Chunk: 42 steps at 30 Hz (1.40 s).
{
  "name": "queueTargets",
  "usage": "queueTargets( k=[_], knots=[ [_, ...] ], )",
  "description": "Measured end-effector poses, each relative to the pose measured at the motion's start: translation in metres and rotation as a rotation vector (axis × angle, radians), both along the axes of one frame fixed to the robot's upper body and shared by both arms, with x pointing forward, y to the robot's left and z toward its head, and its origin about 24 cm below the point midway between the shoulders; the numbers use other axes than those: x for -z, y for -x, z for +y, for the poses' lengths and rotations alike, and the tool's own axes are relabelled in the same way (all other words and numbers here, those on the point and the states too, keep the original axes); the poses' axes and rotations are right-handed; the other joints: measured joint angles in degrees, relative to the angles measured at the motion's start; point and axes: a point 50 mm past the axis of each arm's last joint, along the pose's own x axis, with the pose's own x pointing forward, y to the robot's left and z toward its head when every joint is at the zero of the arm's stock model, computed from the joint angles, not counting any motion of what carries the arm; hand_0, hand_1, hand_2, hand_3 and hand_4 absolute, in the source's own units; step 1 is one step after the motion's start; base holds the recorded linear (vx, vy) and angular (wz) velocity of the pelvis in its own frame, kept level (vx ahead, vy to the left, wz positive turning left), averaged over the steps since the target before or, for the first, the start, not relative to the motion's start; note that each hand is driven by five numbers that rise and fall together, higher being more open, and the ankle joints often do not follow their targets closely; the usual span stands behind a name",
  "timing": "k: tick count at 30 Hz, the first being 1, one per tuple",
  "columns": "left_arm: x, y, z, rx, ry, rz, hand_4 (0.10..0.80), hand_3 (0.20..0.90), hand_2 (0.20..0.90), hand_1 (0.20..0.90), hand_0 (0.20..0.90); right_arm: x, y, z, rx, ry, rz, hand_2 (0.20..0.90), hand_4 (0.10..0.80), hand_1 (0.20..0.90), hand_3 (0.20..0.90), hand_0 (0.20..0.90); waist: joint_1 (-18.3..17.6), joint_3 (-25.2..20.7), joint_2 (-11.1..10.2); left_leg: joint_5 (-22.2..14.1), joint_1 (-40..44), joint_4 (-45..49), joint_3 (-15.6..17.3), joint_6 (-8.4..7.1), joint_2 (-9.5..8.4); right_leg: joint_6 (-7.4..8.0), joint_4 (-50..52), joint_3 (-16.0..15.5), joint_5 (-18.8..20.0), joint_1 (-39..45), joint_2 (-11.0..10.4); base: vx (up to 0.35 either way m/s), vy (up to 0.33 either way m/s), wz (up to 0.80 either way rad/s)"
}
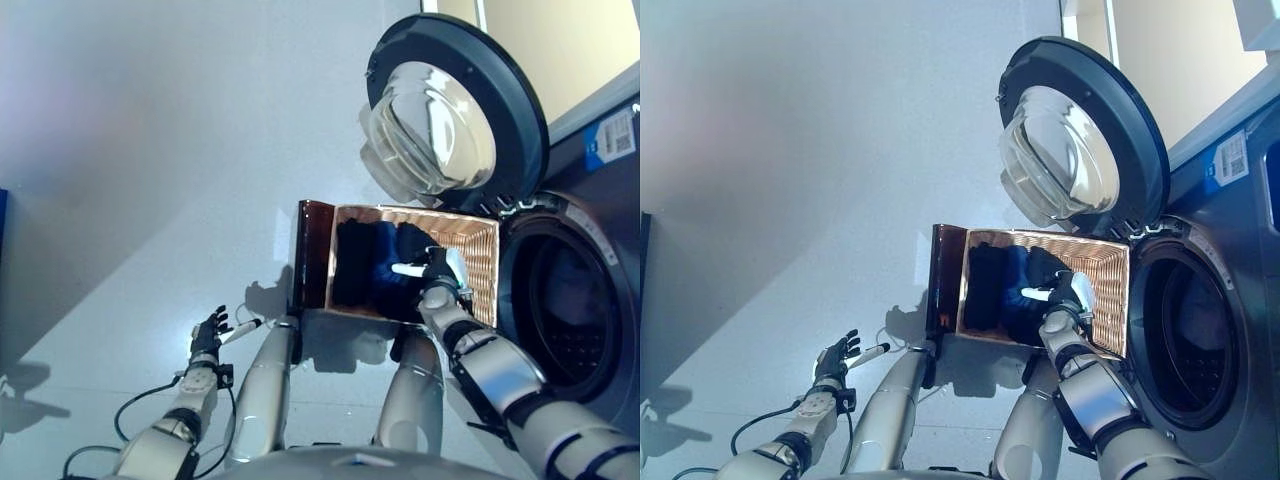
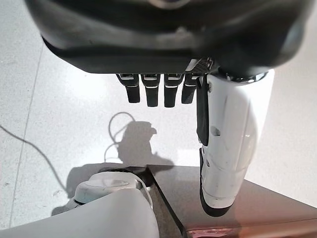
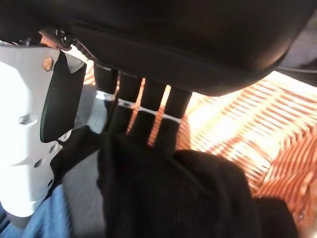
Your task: Pick up the clothes and place them into the washing machine
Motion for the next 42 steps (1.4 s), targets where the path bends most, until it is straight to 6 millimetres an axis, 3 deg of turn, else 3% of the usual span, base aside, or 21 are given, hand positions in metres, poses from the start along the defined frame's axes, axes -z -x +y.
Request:
queueTargets(
  k=[16, 24, 26, 32, 42],
  knots=[
    [0.001, 0.001, 0.000, 0.000, -0.001, 0.003, 0.800, 0.900, 0.900, 0.900, 0.900, 0.005, 0.004, 0.000, 0.009, -0.022, 0.012, 0.200, 0.300, 0.200, 0.200, 0.200, -0.1, -0.2, -0.3, 0.5, 1.2, -1.2, 0.1, 0.04, 0.10, 0.44, -0.5, 0.1, 0.3, 0.7, 0.1, 0.003, -0.004, 0.00],
    [0.005, 0.011, 0.003, -0.007, -0.004, 0.029, 0.800, 0.900, 0.900, 0.900, 0.900, 0.024, 0.025, -0.004, 0.037, -0.100, 0.040, 0.200, 0.300, 0.200, 0.200, 0.200, -0.3, -2.8, -1.9, 3.0, 6.7, -8.4, 0.9, -0.30, 0.82, 1.94, -5.1, -0.1, 1.2, 4.5, 0.9, 0.028, -0.034, -0.06],
    [0.005, 0.011, 0.003, -0.006, -0.002, 0.028, 0.800, 0.900, 0.900, 0.900, 0.900, 0.027, 0.029, -0.008, 0.065, -0.134, 0.039, 0.200, 0.300, 0.200, 0.200, 0.200, -0.4, -3.5, -2.0, 3.9, 7.8, -10.1, 0.8, -0.37, 1.07, 2.90, -6.9, -0.8, 1.9, 5.7, 1.2, 0.048, -0.045, -0.02],
    [0.010, 0.021, 0.004, -0.012, -0.001, 0.052, 0.800, 0.900, 0.900, 0.900, 0.900, 0.036, 0.044, -0.017, 0.142, -0.214, 0.011, 0.200, 0.300, 0.200, 0.200, 0.200, -0.5, -5.6, -2.4, 5.4, 12.4, -15.6, 1.0, -0.13, 1.66, 3.55, -12.9, -2.1, 3.8, 10.5, 2.1, 0.053, -0.036, -0.04],
    [0.021, 0.051, 0.010, -0.055, 0.025, 0.117, 0.800, 0.900, 0.900, 0.900, 0.900, 0.055, 0.076, -0.024, 0.226, -0.432, -0.013, 0.200, 0.300, 0.200, 0.200, 0.200, -2.1, -10.3, -3.5, 7.1, 18.7, -23.1, 2.2, 0.55, 1.97, 5.23, -24.9, -3.5, 8.5, 18.4, 3.4, 0.050, -0.002, -0.08]
  ],
)
